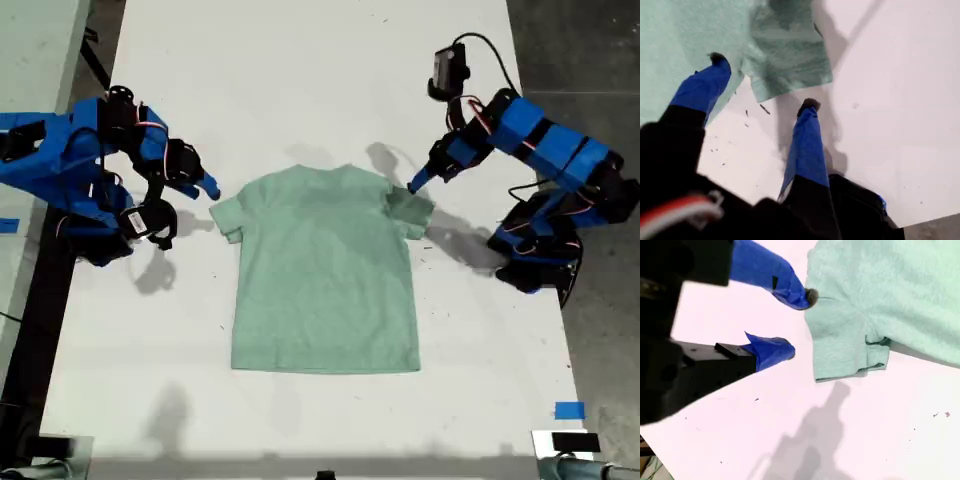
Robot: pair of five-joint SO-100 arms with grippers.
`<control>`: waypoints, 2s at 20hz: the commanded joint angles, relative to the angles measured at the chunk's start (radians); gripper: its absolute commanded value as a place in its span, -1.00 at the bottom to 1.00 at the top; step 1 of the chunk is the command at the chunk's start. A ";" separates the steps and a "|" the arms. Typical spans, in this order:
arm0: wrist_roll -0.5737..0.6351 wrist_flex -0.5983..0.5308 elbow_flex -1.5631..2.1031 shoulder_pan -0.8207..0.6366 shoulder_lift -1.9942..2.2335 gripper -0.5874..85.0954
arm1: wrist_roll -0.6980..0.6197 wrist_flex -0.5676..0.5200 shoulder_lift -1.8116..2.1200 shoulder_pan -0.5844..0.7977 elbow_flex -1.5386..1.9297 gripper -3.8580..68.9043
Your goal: Fold tshirt
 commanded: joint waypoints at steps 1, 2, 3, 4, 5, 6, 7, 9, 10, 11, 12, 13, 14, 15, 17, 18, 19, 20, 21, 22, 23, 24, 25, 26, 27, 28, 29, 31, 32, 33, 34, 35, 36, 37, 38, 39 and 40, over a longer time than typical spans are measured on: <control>0.002 -0.014 -0.054 -0.005 -0.003 -0.65 | -0.035 -0.156 0.018 0.014 0.100 -0.04; 0.002 -0.015 -0.054 -0.005 -0.006 -0.65 | -0.044 -0.198 0.011 0.015 0.144 -0.03; 0.002 -0.015 -0.054 -0.005 -0.011 -0.65 | -0.051 -0.232 0.002 0.020 0.183 -0.03; 0.002 -0.017 -0.054 -0.005 -0.015 -0.65 | -0.055 -0.262 -0.015 0.031 0.213 -0.03; 0.005 -0.018 -0.054 -0.005 -0.023 -0.65 | -0.060 -0.293 -0.041 0.041 0.232 -0.03; 0.006 -0.023 -0.054 -0.005 -0.029 -0.64 | -0.064 -0.319 -0.075 0.043 0.238 -0.03; 0.006 -0.025 -0.054 -0.005 -0.034 -0.64 | -0.066 -0.341 -0.121 0.054 0.238 -0.03; 0.003 -0.023 -0.054 -0.002 -0.035 -0.64 | -0.071 -0.376 -0.202 0.061 0.229 -0.03; 0.002 -0.020 -0.054 0.000 -0.035 -0.63 | -0.074 -0.379 -0.255 0.063 0.207 -0.03; 0.002 -0.017 -0.054 0.000 -0.035 -0.63 | -0.074 -0.365 -0.311 0.063 0.170 -0.04; 0.002 -0.017 -0.054 0.000 -0.037 -0.63 | -0.075 -0.353 -0.353 0.060 0.137 -0.05; 0.002 -0.017 -0.054 -0.003 -0.037 -0.63 | -0.078 -0.344 -0.385 0.058 0.114 -0.10; 0.002 -0.017 -0.052 -0.005 -0.037 -0.63 | -0.084 -0.342 -0.405 0.061 0.098 -0.27; 0.002 -0.017 -0.052 -0.005 -0.037 -0.63 | -0.086 -0.336 -0.417 0.063 0.086 -0.47; 0.002 -0.017 -0.052 -0.006 -0.041 -0.63 | -0.084 -0.334 -0.422 0.064 0.077 -0.91; 0.002 -0.017 -0.052 -0.006 -0.044 -0.63 | -0.083 -0.333 -0.422 0.060 0.069 -0.93; 0.002 -0.017 -0.052 -0.006 -0.048 -0.63 | -0.078 -0.330 -0.425 0.055 0.058 -0.93; 0.002 -0.017 -0.052 -0.006 -0.049 -0.63 | -0.075 -0.313 -0.436 0.054 0.037 -0.93; 0.002 -0.017 -0.052 -0.006 -0.049 -0.63 | -0.066 -0.278 -0.440 0.052 0.009 -0.93; 0.002 -0.017 -0.052 -0.005 -0.049 -0.63 | -0.061 -0.209 -0.436 0.049 -0.032 -0.93; 0.000 -0.015 -0.052 -0.003 -0.049 -0.63 | -0.055 -0.143 -0.407 0.032 -0.086 -0.93; -0.002 -0.015 -0.052 -0.003 -0.051 -0.63 | -0.046 -0.072 -0.364 0.011 -0.149 -0.93; -0.002 -0.017 -0.054 -0.003 -0.051 -0.63 | -0.029 -0.008 -0.322 -0.009 -0.222 -0.93; -0.002 -0.017 -0.054 -0.003 -0.051 -0.63 | -0.017 0.060 -0.298 -0.032 -0.310 -0.93; -0.002 -0.017 -0.054 -0.003 -0.051 -0.63 | 0.002 0.135 -0.298 -0.063 -0.416 -0.93; -0.002 -0.020 -0.054 -0.003 -0.051 -0.63 | 0.023 0.183 -0.319 -0.094 -0.508 -0.93; -0.002 -0.021 -0.054 -0.003 -0.052 -0.63 | 0.048 0.209 -0.360 -0.133 -0.592 -0.93; -0.002 -0.023 -0.054 0.000 -0.054 -0.63 | 0.106 0.236 -0.494 -0.225 -0.773 -0.93; -0.005 -0.025 -0.054 0.003 -0.055 -0.63 | 0.133 0.247 -0.578 -0.273 -0.881 -0.93; -0.008 -0.025 -0.054 0.006 -0.055 -0.63 | 0.150 0.258 -0.666 -0.314 -0.989 -0.93; -0.011 -0.025 -0.054 0.011 -0.055 -0.63 | 0.170 0.265 -0.753 -0.351 -1.100 -0.93; -0.014 -0.025 -0.054 0.015 -0.055 -0.62 | 0.189 0.278 -0.831 -0.380 -1.198 -0.93; -0.017 -0.025 -0.054 0.017 -0.055 -0.62 | 0.204 0.273 -0.894 -0.402 -1.264 -0.93; -0.020 -0.023 -0.054 0.021 -0.055 -0.62 | 0.218 0.272 -0.953 -0.419 -1.318 -0.93; -0.023 -0.025 -0.052 0.025 -0.055 -0.62 | 0.227 0.258 -0.994 -0.431 -1.351 -0.93; -0.025 -0.028 -0.051 0.026 -0.055 -0.62 | 0.238 0.235 -1.023 -0.440 -1.361 -0.93; -0.025 -0.031 -0.049 0.026 -0.055 -0.62 | 0.249 0.213 -1.049 -0.448 -1.361 -0.93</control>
